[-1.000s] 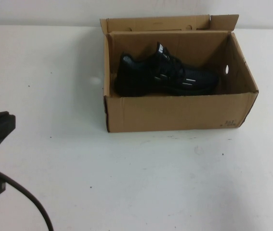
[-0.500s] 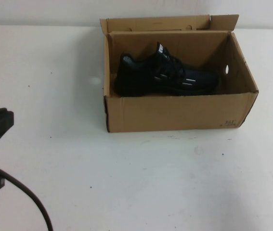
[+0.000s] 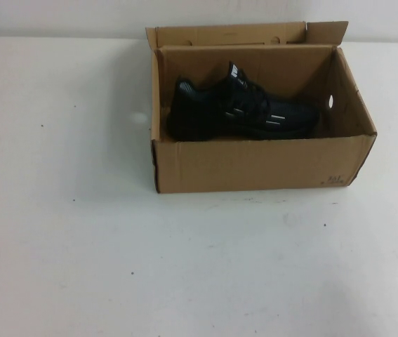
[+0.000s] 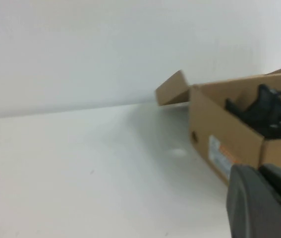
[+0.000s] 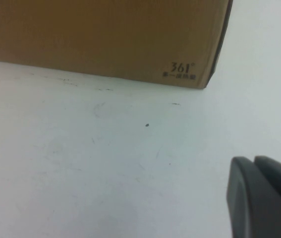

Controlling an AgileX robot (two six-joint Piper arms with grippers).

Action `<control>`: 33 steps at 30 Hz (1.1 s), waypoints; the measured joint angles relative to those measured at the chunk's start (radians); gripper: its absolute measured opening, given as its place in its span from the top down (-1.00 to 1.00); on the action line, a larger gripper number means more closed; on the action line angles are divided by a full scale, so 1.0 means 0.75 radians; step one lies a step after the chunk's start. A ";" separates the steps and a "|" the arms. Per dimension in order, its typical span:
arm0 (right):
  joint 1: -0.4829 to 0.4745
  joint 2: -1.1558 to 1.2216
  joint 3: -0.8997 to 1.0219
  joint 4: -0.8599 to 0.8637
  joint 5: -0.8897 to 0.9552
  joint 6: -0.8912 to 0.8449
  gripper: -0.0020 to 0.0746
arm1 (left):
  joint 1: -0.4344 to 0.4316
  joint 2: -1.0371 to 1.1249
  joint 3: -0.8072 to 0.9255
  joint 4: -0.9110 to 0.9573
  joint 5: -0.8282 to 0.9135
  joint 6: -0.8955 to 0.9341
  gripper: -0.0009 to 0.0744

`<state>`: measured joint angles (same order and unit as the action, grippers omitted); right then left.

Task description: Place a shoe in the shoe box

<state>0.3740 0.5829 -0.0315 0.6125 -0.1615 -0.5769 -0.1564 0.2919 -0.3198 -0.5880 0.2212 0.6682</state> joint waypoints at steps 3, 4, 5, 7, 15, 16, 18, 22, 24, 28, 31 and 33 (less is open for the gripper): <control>0.000 0.000 0.000 0.000 0.022 0.000 0.99 | 0.000 -0.143 0.147 0.311 -0.040 -0.326 0.98; 0.000 0.000 0.000 0.000 0.023 0.000 0.99 | 0.000 -0.189 0.196 0.402 -0.040 -0.423 0.98; 0.000 0.000 0.000 0.000 0.024 0.000 0.99 | 0.000 -0.233 0.233 0.462 -0.040 -0.489 0.98; 0.000 0.000 0.000 0.000 0.026 0.000 0.99 | 0.000 -0.305 0.317 0.558 -0.040 -0.600 0.98; 0.000 0.000 0.000 0.000 0.035 -0.002 0.99 | 0.000 -0.401 0.459 0.698 0.080 -0.683 0.98; 0.000 0.000 0.000 0.000 0.041 -0.002 0.99 | 0.000 -0.401 0.459 0.708 0.118 -0.683 0.98; 0.000 0.000 0.000 0.000 0.050 -0.002 0.99 | 0.000 -0.404 0.459 0.718 0.184 -0.683 0.98; 0.000 0.000 0.000 0.000 0.067 -0.002 0.99 | 0.000 -0.404 0.459 0.723 0.222 -0.685 0.98; 0.000 0.000 0.000 0.000 0.077 -0.002 0.99 | 0.000 -0.404 0.459 0.728 0.222 -0.687 0.98; 0.000 0.000 0.000 0.000 0.130 -0.002 0.99 | 0.000 -0.404 0.459 0.728 0.222 -0.687 0.98; 0.000 0.000 0.000 0.000 0.180 -0.002 0.99 | 0.000 -0.404 0.459 0.730 0.222 -0.687 0.98; 0.000 0.000 0.000 -0.003 0.215 -0.002 0.99 | 0.000 -0.404 0.459 0.730 0.222 -0.687 0.98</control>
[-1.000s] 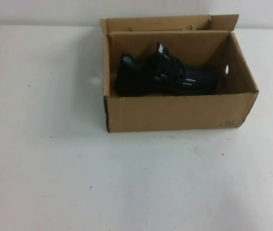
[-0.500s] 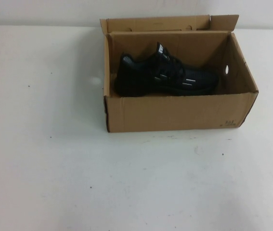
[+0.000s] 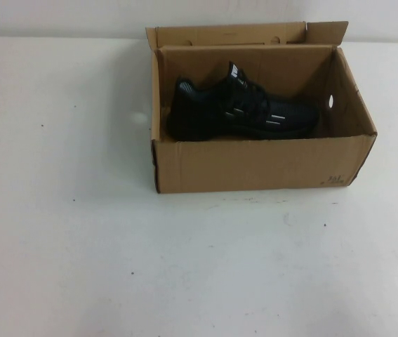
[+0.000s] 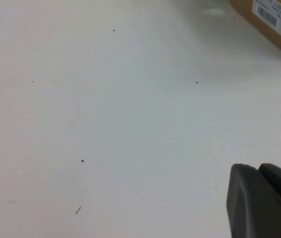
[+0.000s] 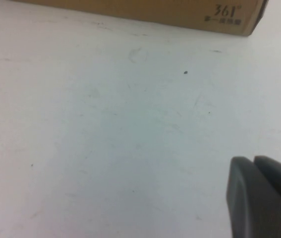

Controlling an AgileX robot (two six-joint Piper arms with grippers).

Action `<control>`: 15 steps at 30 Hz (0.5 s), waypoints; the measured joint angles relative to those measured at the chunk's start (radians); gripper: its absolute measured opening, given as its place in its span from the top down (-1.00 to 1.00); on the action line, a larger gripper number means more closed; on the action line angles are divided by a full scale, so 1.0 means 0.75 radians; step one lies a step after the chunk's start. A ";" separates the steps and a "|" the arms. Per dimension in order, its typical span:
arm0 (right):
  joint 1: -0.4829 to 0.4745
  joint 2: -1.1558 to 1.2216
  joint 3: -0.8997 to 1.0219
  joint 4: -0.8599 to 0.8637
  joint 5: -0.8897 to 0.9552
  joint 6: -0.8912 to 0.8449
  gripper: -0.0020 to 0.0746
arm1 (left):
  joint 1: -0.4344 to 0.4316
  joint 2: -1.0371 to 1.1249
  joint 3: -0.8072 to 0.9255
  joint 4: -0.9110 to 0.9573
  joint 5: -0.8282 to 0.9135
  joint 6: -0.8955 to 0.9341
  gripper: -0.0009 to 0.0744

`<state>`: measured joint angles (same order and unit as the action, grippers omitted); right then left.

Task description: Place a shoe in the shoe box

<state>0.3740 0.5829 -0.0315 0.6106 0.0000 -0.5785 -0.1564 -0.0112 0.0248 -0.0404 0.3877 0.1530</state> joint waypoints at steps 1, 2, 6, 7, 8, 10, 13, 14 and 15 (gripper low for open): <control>0.000 0.000 0.000 0.000 0.000 0.000 0.99 | 0.000 0.000 0.000 0.001 0.000 0.000 0.98; 0.000 0.000 0.000 0.000 0.015 0.000 0.99 | 0.000 0.000 0.000 0.001 0.000 0.000 0.98; 0.000 0.000 0.000 0.000 0.042 0.000 0.99 | 0.000 0.000 0.000 0.001 0.000 0.000 0.98; 0.000 0.000 0.000 0.000 0.047 0.000 0.99 | 0.000 0.000 0.000 0.001 0.000 0.000 0.98; 0.000 0.000 0.000 0.000 0.050 0.000 0.99 | 0.000 0.000 0.000 0.001 0.000 0.000 0.98; 0.000 0.000 0.000 -0.002 0.056 0.000 0.99 | 0.000 0.000 0.000 0.001 0.000 0.000 0.98; 0.000 0.000 0.000 -0.002 0.072 0.000 0.99 | 0.000 0.000 0.000 0.001 0.000 0.000 0.98; 0.000 -0.008 0.000 -0.002 0.075 0.000 0.99 | 0.000 0.000 0.000 0.001 0.000 0.000 0.98; 0.000 -0.023 0.000 -0.002 0.078 0.000 0.99 | 0.000 0.000 0.000 0.001 0.000 0.000 0.98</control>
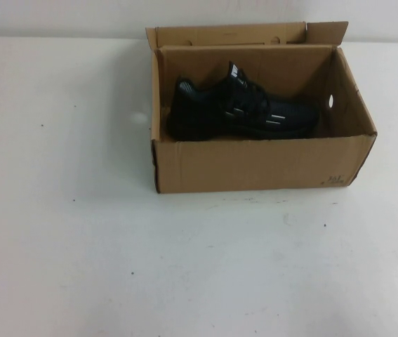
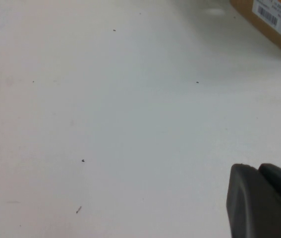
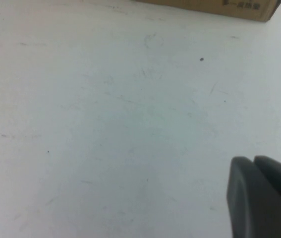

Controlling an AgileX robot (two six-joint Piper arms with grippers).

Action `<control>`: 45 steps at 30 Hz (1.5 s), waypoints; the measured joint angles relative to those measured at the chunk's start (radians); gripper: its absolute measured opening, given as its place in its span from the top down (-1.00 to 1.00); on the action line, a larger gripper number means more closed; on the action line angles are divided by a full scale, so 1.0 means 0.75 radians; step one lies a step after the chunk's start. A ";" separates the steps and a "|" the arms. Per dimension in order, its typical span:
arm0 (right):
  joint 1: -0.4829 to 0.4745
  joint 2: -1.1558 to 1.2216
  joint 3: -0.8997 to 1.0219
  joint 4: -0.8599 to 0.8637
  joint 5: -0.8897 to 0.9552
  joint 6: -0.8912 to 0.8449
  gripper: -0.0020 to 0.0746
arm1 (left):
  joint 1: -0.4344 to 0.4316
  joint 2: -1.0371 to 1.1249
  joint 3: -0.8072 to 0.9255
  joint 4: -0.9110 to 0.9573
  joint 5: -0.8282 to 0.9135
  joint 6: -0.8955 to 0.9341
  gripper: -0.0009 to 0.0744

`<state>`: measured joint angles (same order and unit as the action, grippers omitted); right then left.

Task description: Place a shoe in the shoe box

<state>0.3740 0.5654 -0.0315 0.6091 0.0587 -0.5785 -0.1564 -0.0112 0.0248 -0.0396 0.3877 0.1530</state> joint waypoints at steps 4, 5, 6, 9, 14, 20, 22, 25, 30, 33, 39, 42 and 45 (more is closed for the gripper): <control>-0.014 -0.136 0.000 -0.003 0.023 0.000 0.99 | 0.000 0.000 0.000 0.002 0.000 0.000 0.98; -0.024 -0.190 0.000 -0.003 0.030 0.000 0.99 | 0.000 0.000 0.000 0.002 0.000 0.000 0.98; -0.040 -0.245 0.000 -0.003 0.032 0.000 0.99 | 0.000 0.000 0.000 0.002 0.000 0.000 0.98; -0.100 -0.403 0.001 -0.003 0.038 0.000 0.99 | 0.000 0.000 0.000 0.002 0.000 0.000 0.98; -0.214 -0.669 0.001 -0.025 0.045 0.000 0.99 | 0.000 0.000 0.000 0.002 0.003 0.000 0.98; -0.265 -0.764 0.001 -0.056 0.045 -0.003 0.99 | 0.000 0.000 0.000 0.002 0.003 0.000 0.98; -0.265 -0.764 0.001 -0.069 0.048 0.007 0.99 | 0.000 0.000 0.000 0.003 0.003 0.000 0.98; -0.266 -0.764 0.001 -0.247 0.079 0.164 0.99 | 0.000 0.000 0.000 0.008 0.003 0.000 0.98; -0.266 -0.764 0.020 -0.709 0.097 0.701 0.99 | 0.000 0.000 0.000 0.006 0.003 0.000 0.98; -0.266 -0.764 0.069 -0.784 0.107 0.851 0.99 | 0.000 0.000 0.000 0.006 0.003 0.000 0.98; -0.266 -0.764 0.080 -0.883 0.398 0.950 0.99 | 0.000 0.000 0.000 0.011 0.003 0.000 0.98; -0.266 -0.764 0.080 -0.896 0.408 0.959 0.99 | 0.000 0.000 0.000 0.011 0.003 0.000 0.98; -0.266 -0.764 0.080 -0.902 0.411 0.965 0.99 | 0.000 0.000 0.000 0.011 0.003 0.000 0.98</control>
